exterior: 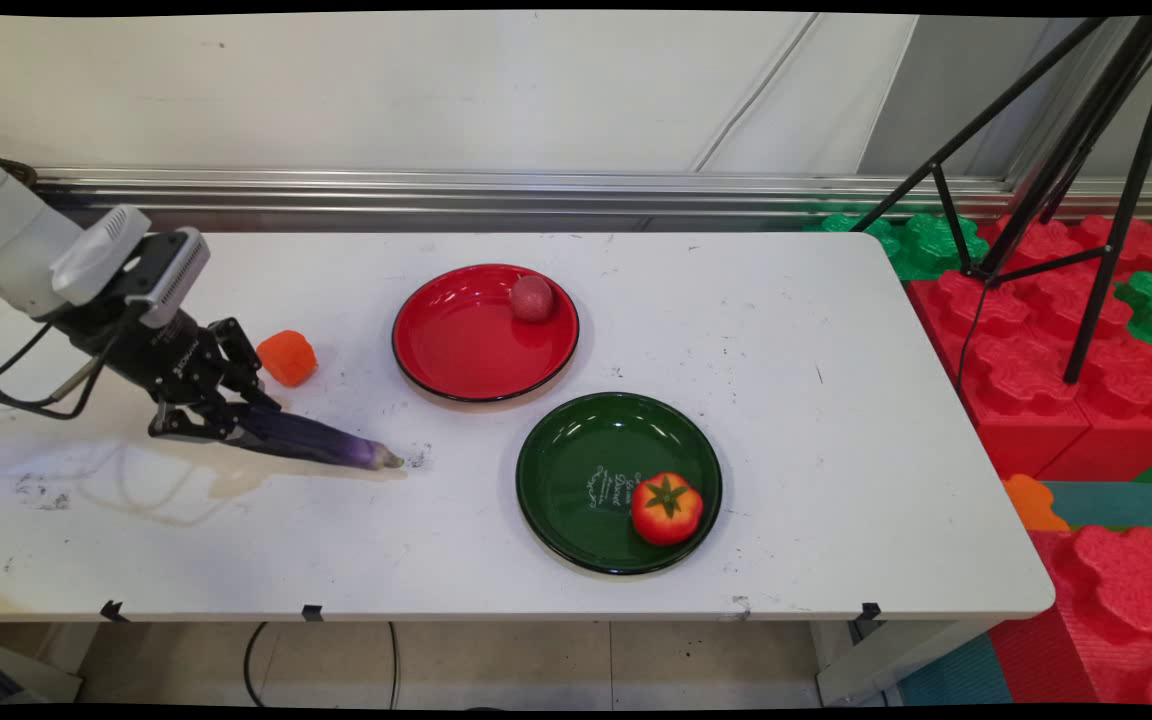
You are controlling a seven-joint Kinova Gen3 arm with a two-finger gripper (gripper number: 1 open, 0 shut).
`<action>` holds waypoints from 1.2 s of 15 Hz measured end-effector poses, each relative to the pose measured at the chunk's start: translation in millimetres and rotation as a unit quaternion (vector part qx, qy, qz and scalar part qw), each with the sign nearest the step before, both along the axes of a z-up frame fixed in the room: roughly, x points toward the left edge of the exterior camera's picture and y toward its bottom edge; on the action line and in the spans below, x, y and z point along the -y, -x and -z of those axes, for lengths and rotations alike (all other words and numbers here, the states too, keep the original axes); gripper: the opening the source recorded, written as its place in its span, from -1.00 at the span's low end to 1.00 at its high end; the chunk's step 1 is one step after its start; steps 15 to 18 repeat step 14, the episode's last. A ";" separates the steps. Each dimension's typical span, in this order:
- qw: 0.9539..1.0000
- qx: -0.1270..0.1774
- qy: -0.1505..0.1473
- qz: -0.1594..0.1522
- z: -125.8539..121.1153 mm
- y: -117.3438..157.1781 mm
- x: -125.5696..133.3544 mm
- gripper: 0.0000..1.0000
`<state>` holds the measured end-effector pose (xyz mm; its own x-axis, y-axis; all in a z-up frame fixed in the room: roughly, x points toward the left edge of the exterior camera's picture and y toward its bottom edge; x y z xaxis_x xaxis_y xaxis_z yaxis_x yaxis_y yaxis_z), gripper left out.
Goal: Place the picked object on the table
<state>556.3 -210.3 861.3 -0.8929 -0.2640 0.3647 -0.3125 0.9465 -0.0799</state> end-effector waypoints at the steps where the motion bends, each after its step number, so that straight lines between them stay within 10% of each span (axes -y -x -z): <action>1: 1.000 0.002 -0.002 -0.002 4.7 -2.3 0.0 -1.00; 7: 1.000 0.003 -0.008 -0.012 24.0 -8.9 2.1 -1.00; 8: 1.000 0.002 -0.009 -0.013 25.9 -9.4 2.5 1.00; 18: 1.000 -0.003 -0.011 -0.024 33.1 -13.9 3.4 1.00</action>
